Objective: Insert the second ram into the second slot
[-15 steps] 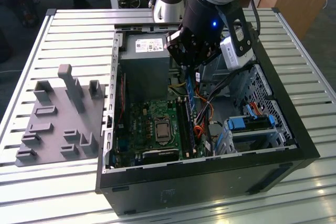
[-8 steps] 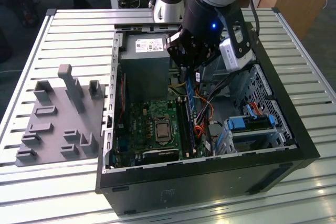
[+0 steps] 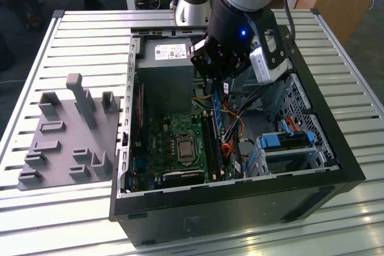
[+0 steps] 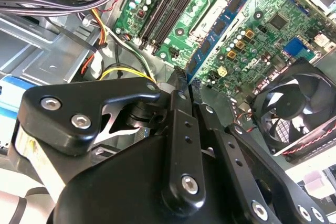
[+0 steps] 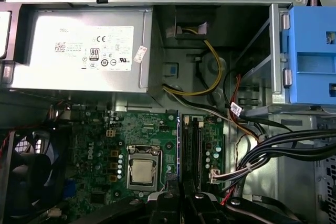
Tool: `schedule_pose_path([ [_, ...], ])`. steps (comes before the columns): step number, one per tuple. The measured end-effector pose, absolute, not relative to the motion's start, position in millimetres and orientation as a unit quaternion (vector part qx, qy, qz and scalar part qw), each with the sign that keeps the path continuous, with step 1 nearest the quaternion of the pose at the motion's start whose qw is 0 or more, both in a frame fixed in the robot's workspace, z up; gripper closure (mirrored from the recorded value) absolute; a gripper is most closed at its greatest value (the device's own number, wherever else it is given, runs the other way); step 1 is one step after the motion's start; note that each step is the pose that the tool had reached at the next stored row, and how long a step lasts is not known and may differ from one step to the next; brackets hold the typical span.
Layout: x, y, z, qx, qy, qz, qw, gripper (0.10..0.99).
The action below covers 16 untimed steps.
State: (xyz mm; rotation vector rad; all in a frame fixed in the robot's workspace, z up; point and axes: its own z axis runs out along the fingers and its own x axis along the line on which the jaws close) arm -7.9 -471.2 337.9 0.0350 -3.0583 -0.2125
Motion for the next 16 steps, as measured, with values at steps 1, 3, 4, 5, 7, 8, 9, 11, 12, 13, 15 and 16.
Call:
schedule_pose_path([
  [1,-8.0,-471.2,337.4,0.011,-0.997,-0.068,0.038,0.949],
  [3,-8.1,-471.2,336.4,0.011,-0.997,-0.063,0.038,0.949],
  [4,-8.2,-471.2,335.9,0.011,-0.998,-0.059,0.038,0.949],
  [5,-8.2,-471.2,335.4,0.011,-0.998,-0.055,0.038,0.949],
  [7,-8.4,-471.2,333.9,0.011,-0.998,-0.054,0.037,0.949],
  [8,-8.7,-471.2,333.2,0.011,-0.998,-0.054,0.037,0.949],
  [9,-9.0,-471.2,332.4,0.011,-0.998,-0.054,0.037,0.949],
  [11,-9.5,-471.2,330.4,0.011,-0.998,-0.054,0.036,0.949],
  [12,-9.8,-471.2,329.3,0.011,-0.998,-0.054,0.036,0.949],
  [13,-10.0,-471.2,328.3,0.011,-0.998,-0.054,0.036,0.949],
  [15,-10.4,-471.2,326.5,0.013,-0.998,-0.054,0.035,0.949],
  [16,-10.7,-471.2,325.8,0.014,-0.998,-0.054,0.035,0.949],
])
